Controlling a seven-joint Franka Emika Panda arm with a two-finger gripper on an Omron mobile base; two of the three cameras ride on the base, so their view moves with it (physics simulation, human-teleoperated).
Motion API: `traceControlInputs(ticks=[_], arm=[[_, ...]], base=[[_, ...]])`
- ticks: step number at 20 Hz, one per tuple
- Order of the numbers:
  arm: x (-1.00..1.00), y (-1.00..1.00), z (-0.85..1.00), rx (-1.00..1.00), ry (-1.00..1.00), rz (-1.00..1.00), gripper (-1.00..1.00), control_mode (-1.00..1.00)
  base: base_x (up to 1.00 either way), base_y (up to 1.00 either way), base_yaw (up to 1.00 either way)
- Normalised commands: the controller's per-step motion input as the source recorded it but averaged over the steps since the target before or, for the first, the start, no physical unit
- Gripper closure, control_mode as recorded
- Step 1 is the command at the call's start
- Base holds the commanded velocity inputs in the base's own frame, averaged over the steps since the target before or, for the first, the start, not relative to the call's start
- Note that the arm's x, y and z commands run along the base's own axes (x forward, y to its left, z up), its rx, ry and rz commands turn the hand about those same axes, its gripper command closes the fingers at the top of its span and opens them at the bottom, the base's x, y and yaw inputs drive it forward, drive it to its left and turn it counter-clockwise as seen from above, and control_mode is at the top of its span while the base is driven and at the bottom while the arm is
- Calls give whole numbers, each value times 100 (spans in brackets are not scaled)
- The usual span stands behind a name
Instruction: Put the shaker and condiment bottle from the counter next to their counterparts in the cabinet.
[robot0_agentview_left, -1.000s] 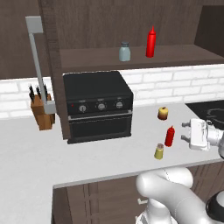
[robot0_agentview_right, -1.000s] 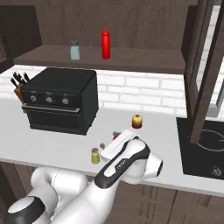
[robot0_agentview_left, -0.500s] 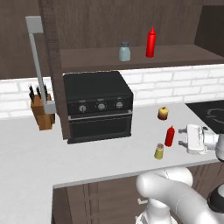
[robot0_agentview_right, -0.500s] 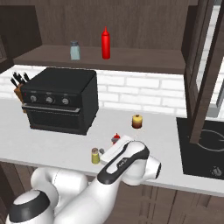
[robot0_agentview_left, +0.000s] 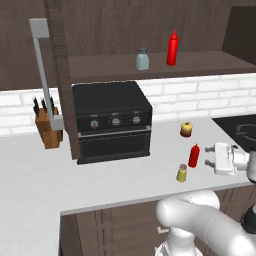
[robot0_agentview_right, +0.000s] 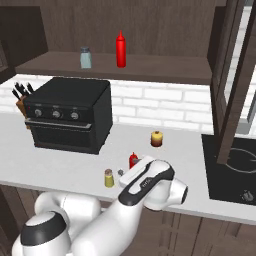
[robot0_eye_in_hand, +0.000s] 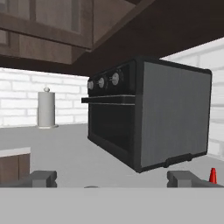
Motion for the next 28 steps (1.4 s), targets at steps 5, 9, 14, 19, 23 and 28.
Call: traceControlInputs(ticks=[5,9,14,19,23,28], arm=[[19,-5,-4,0,2,0,-100,-100],[28,-1,0,0,0,0,-100,-100],[25,-3,0,0,0,0,-100,-100],[20,-10,0,0,0,0,-100,-100],[14,-6,0,0,0,0,-100,-100],[11,-1,0,0,0,0,-100,-100]], base=[[0,0,0],[0,0,0],[0,0,0],[0,0,0],[0,0,0],[0,0,0]])
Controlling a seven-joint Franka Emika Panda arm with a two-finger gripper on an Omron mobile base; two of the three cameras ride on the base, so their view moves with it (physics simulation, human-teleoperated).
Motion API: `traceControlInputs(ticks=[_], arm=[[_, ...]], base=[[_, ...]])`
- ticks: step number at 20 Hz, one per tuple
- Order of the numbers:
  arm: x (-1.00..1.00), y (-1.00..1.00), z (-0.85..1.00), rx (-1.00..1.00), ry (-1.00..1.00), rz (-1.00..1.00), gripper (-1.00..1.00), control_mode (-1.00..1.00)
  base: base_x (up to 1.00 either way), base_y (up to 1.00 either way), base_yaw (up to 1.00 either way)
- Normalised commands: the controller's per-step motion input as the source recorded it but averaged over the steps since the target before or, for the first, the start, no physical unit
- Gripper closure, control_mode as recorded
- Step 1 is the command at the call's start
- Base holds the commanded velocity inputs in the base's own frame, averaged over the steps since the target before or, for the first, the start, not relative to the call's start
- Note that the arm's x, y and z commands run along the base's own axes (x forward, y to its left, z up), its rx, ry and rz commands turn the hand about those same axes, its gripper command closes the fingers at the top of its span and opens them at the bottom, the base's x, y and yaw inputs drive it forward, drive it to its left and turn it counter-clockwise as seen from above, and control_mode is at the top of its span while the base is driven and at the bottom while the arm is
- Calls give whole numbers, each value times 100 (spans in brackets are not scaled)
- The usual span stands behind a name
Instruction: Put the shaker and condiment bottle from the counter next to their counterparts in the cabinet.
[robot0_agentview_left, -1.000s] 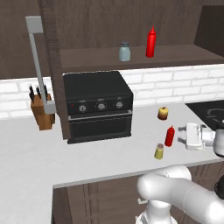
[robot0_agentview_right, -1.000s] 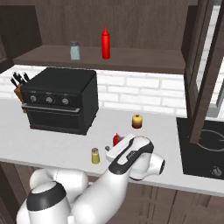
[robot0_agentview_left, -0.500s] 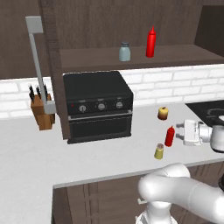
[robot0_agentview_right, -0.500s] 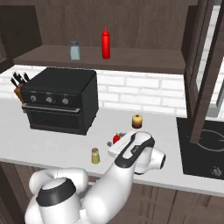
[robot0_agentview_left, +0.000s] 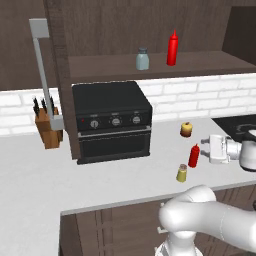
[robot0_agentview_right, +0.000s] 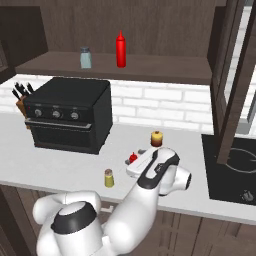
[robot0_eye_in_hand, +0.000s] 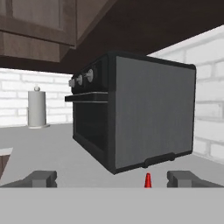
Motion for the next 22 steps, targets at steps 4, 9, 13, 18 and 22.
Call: traceControlInputs(ticks=[4,9,13,18,22], arm=[[10,0,-6,0,0,0,-100,-100],[5,0,-18,0,1,0,-100,-100],[6,0,-22,0,3,0,-100,-100],[6,0,-2,0,0,0,-100,-100],[3,-2,0,0,0,0,-100,-100]], base=[[0,0,0],[0,0,0],[0,0,0],[0,0,0],[0,0,0]])
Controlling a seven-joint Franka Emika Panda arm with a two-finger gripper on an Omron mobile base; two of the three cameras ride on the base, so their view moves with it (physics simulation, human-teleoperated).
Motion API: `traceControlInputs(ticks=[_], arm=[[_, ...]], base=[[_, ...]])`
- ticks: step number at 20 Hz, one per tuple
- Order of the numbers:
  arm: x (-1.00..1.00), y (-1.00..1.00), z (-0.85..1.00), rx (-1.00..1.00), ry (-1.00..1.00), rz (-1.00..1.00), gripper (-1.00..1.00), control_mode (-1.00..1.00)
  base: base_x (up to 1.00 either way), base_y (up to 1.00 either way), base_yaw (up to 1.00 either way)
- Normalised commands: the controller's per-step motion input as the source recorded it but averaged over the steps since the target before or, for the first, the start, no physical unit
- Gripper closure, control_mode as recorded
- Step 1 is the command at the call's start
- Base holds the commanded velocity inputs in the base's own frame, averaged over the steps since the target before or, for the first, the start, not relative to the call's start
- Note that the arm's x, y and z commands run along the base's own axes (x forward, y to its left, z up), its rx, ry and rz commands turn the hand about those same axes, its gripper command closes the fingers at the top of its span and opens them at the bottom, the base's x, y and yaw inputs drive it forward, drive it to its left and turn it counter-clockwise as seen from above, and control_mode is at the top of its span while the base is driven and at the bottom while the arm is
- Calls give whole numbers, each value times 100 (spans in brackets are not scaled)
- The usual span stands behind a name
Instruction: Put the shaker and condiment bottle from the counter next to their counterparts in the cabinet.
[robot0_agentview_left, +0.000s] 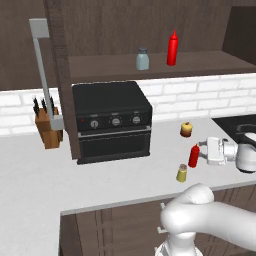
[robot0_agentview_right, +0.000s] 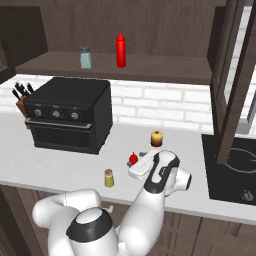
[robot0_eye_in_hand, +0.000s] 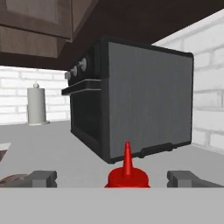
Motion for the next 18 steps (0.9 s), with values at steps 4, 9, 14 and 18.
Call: traceControlInputs(ticks=[4,9,14,18], arm=[[7,-2,0,0,0,0,-100,-100],[11,0,-9,0,0,0,-100,-100],[14,0,-26,0,3,0,-100,-100],[16,0,-25,0,3,0,-100,-100]], base=[[0,0,0],[0,0,0],[0,0,0],[0,0,0]])
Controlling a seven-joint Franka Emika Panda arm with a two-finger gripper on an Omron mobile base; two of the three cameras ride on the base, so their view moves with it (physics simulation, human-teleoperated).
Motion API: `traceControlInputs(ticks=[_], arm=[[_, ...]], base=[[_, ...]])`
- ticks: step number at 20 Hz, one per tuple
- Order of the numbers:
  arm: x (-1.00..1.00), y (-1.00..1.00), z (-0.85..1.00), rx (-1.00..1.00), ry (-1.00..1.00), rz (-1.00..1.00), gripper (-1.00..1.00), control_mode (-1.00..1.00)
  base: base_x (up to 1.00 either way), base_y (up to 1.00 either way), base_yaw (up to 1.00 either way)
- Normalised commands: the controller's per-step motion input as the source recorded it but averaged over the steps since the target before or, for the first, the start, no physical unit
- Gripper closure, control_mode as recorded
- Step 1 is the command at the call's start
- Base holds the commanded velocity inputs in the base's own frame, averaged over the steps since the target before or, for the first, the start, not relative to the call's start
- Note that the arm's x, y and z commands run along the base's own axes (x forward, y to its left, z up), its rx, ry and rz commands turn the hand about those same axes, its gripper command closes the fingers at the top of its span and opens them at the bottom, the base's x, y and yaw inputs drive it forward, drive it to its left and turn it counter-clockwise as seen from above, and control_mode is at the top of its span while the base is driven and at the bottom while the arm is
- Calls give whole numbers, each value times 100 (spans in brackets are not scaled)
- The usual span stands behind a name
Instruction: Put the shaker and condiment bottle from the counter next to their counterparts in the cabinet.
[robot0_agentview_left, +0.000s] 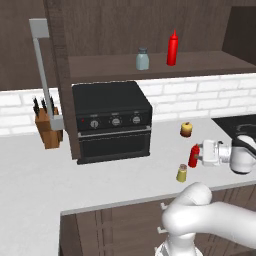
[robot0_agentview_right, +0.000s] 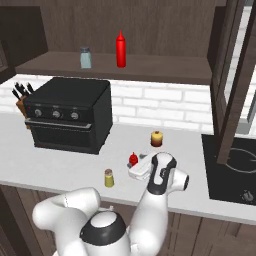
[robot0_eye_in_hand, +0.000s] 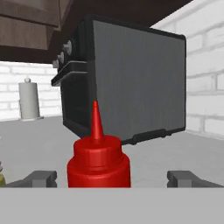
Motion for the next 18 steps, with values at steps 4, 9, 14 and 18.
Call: traceControlInputs(ticks=[4,9,14,18], arm=[[15,0,-15,0,1,0,-100,-100],[15,-1,-11,0,1,0,-100,-100],[17,3,-29,0,5,0,100,-100],[20,0,-13,0,7,0,100,-100]], base=[[0,0,0],[0,0,0],[0,0,0],[0,0,0]])
